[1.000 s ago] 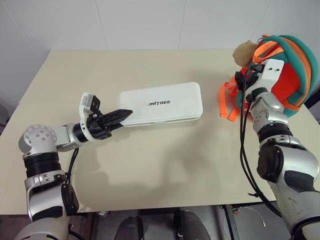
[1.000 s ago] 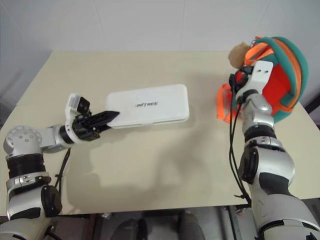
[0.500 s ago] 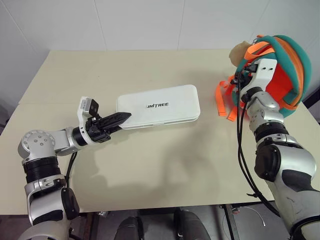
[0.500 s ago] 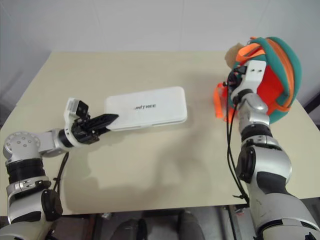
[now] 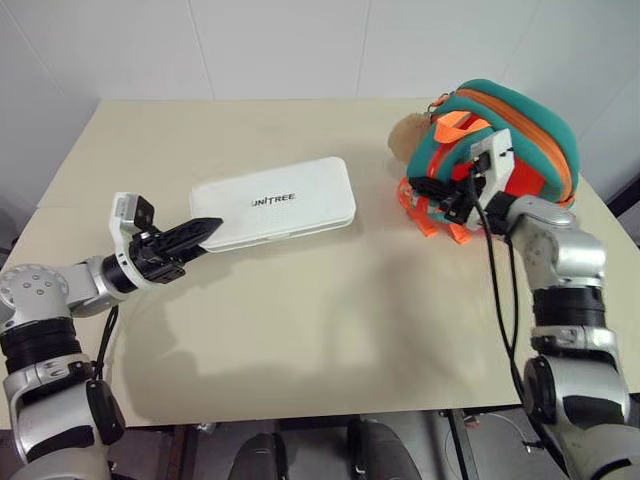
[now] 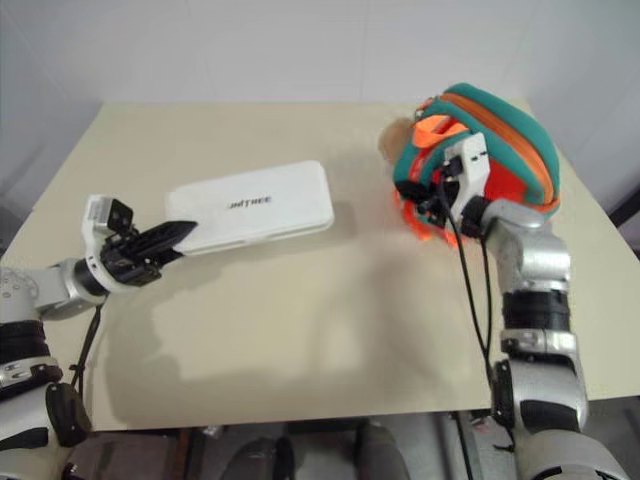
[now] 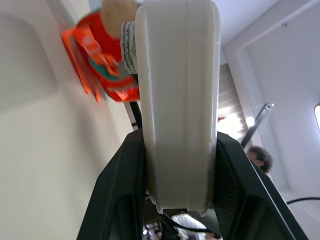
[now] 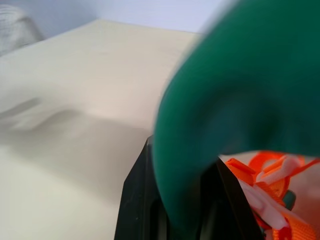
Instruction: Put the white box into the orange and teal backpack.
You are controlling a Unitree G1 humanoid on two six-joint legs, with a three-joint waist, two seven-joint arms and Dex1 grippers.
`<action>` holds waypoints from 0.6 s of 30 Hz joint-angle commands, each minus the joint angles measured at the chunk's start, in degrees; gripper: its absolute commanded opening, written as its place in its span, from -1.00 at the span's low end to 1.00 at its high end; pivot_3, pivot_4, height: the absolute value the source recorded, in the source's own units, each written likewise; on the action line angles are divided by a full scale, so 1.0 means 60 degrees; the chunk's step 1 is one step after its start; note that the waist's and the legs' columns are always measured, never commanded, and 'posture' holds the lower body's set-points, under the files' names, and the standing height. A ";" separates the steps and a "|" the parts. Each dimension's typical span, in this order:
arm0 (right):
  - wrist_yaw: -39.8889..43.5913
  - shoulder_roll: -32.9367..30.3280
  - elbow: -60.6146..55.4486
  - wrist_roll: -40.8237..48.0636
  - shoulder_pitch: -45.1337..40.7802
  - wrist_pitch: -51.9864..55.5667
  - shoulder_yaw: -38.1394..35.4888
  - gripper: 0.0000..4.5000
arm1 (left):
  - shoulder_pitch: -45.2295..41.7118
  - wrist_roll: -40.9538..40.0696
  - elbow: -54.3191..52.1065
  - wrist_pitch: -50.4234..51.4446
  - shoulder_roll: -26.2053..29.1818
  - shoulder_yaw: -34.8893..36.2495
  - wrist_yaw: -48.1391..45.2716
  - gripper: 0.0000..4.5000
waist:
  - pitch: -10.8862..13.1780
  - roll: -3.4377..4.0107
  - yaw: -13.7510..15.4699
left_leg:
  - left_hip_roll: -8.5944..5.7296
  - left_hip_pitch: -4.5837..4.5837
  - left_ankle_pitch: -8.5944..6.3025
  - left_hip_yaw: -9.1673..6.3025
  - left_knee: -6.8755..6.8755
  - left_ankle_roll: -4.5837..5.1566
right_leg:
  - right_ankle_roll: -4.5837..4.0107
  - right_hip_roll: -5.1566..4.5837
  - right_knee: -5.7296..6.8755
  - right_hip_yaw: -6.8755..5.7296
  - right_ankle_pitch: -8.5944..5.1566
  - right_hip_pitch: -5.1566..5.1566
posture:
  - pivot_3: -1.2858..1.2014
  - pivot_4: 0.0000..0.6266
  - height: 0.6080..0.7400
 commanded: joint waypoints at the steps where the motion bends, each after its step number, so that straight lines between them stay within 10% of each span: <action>1: 0.0306 -0.0437 -0.2230 0.0979 0.0256 0.1036 -0.0065 -0.75 | -0.0271 -0.0001 0.0148 -0.0330 0.0376 -0.0104 -0.0530 -0.39 | 0.0000 0.0000 0.0021 | 0.0001 0.0000 -0.0001 -0.0001 0.0000 0.0000 | -0.0001 -0.0002 0.0000 -0.0001 0.0000 0.0000 | 0.03 -0.52 1.00; 18: 0.0487 -0.1822 -0.7833 0.5805 0.1415 0.4476 -0.0234 -0.75 | -0.0793 0.0628 0.1218 -0.1254 0.0963 -0.1102 -0.1749 -0.39 | 0.0000 -0.0004 0.0285 | -0.0009 -0.0019 -0.0017 0.0008 -0.0017 0.0028 | -0.0013 -0.0002 -0.0019 -0.0011 -0.0007 -0.0023 | 0.03 -0.52 1.00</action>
